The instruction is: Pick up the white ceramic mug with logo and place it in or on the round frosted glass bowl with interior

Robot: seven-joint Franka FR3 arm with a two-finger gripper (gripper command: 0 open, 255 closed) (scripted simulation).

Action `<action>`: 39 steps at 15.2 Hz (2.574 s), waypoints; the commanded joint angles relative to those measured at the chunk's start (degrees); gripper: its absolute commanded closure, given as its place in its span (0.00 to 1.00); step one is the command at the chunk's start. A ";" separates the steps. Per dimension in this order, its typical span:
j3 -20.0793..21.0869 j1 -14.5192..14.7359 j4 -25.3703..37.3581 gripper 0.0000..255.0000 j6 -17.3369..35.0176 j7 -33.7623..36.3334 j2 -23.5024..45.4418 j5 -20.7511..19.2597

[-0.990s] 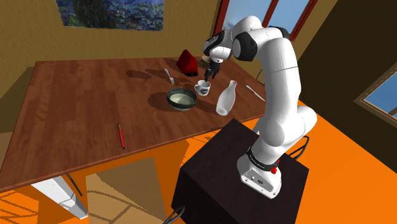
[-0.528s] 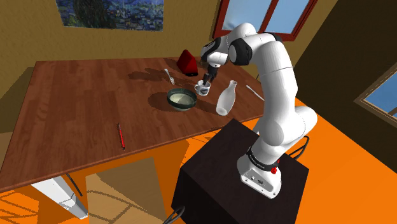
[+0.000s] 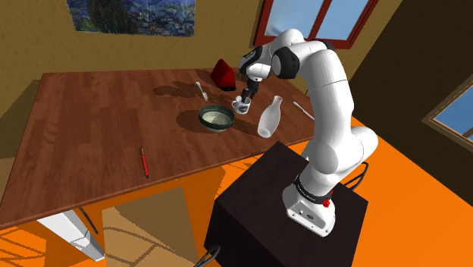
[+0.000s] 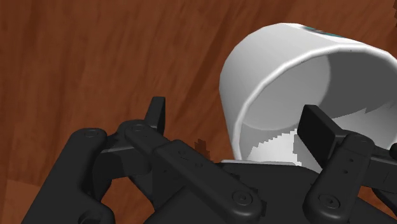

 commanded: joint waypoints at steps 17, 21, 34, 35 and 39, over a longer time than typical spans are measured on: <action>-1.12 0.75 -0.78 1.00 -2.88 0.74 -3.67 -1.15; -1.73 1.13 -0.91 1.00 -4.67 1.20 -5.62 -1.84; -3.49 2.07 0.27 1.00 -11.12 2.83 -11.08 -4.11; -3.61 2.12 0.47 1.00 -11.66 2.96 -11.44 -4.28; -4.05 2.28 1.41 1.00 -13.87 3.46 -12.80 -4.93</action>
